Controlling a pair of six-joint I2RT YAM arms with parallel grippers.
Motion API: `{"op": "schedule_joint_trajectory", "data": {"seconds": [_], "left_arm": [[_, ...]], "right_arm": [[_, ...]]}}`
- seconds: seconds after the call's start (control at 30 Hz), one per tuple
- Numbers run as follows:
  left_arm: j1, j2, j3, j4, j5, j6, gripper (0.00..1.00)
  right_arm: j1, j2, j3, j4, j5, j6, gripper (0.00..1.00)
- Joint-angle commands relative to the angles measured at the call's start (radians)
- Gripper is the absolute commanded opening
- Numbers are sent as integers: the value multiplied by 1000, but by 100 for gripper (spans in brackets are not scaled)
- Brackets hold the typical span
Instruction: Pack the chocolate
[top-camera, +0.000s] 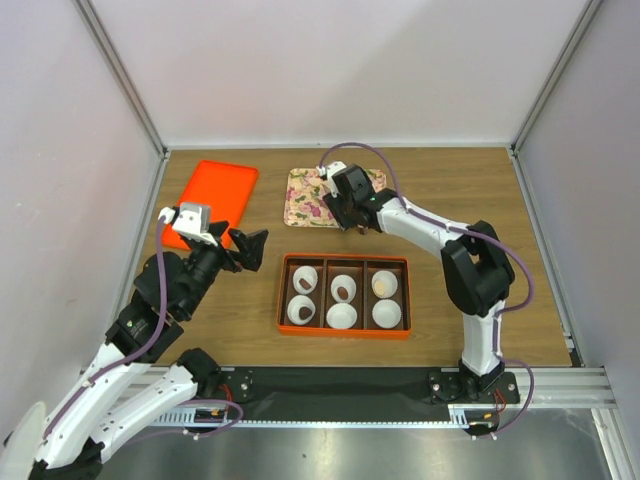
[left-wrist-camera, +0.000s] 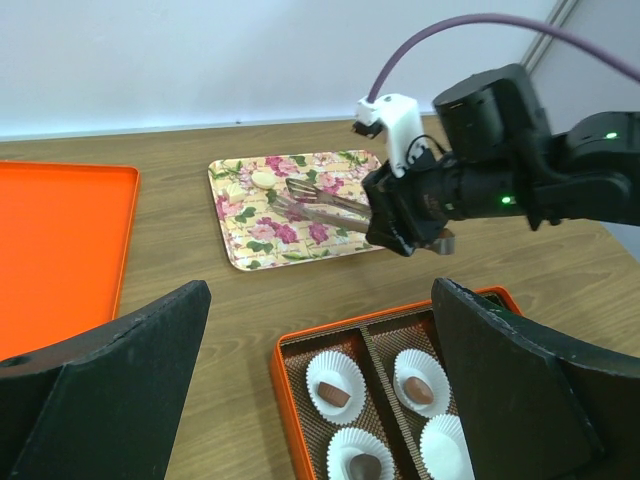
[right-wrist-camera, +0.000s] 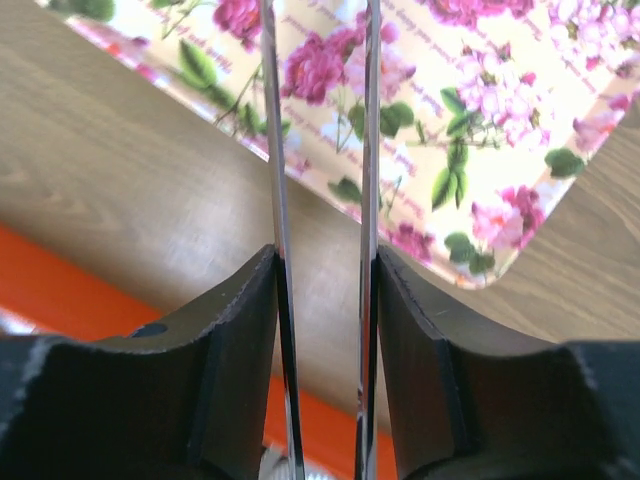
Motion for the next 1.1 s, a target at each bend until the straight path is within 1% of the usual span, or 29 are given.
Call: {"op": "schedule_joint_trajectory", "data": {"seconds": [0.0, 0.1, 0.3, 0.6, 0.83, 0.9, 0.97, 1.07], "left_arm": [[5, -8, -7, 27, 13, 3, 100], [7, -8, -5, 27, 13, 3, 100], [7, -3, -5, 27, 7, 6, 100], [10, 1, -3, 28, 7, 9, 100], [19, 9, -2, 31, 16, 9, 100], [21, 7, -3, 28, 13, 9, 100], [19, 7, -3, 28, 10, 9, 100], [19, 9, -3, 28, 10, 7, 100]], "right_arm": [[-7, 42, 67, 61, 36, -30, 47], [-8, 95, 97, 59, 21, -31, 47], [-16, 197, 188, 39, 38, -36, 47], [-22, 244, 265, 19, 42, -45, 46], [-24, 287, 320, -2, 44, -47, 47], [-24, 287, 320, -1, 42, -47, 45], [-22, 284, 320, -8, 41, -45, 40], [-22, 254, 311, -17, 47, -44, 36]]}}
